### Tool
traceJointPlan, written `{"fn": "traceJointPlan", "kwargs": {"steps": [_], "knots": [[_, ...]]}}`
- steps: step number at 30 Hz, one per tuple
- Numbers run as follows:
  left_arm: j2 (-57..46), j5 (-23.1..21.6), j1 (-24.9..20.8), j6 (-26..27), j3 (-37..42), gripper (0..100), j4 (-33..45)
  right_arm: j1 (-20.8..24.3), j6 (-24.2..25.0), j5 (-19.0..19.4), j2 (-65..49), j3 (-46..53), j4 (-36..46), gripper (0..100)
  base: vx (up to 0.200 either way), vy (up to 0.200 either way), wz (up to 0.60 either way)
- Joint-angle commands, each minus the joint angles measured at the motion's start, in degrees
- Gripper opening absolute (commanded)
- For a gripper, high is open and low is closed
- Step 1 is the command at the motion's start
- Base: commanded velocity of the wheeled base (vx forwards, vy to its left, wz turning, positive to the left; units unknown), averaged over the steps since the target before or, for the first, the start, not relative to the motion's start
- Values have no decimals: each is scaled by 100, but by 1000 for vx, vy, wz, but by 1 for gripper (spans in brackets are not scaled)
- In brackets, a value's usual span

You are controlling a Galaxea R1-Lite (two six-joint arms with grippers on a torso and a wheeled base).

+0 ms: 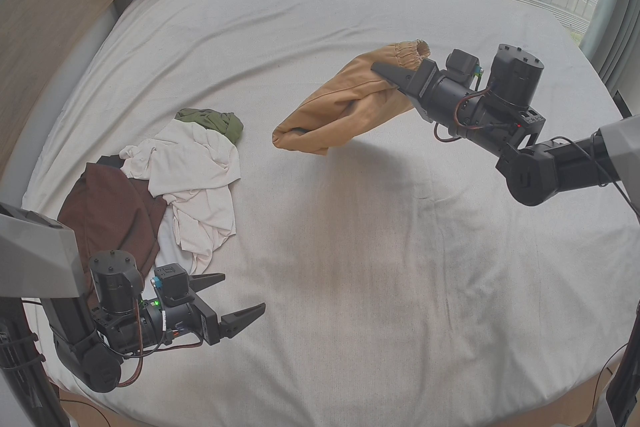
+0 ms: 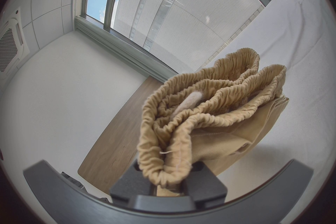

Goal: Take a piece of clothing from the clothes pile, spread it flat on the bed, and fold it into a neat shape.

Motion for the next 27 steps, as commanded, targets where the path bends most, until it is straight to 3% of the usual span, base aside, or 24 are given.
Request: {"fn": "traceJointPlan", "kwargs": {"steps": [1, 13, 22, 27], "knots": [[12, -3, 42, 0, -10, 100, -5, 3, 51, 67, 545, -621, 154, 0, 0, 0, 0], [39, -12, 130, 0, -1, 100, -5, -50, 51, 76, 1652, -3021, 1041, 0, 0, 0, 0], [74, -21, 130, 0, 17, 100, -5, -226, 95, 67, 2689, -3089, 1191, 0, 0, 0, 0], [74, -21, 121, 0, 26, 100, -5, -436, 86, 67, 2478, -2845, 1085, 0, 0, 0, 0]]}}
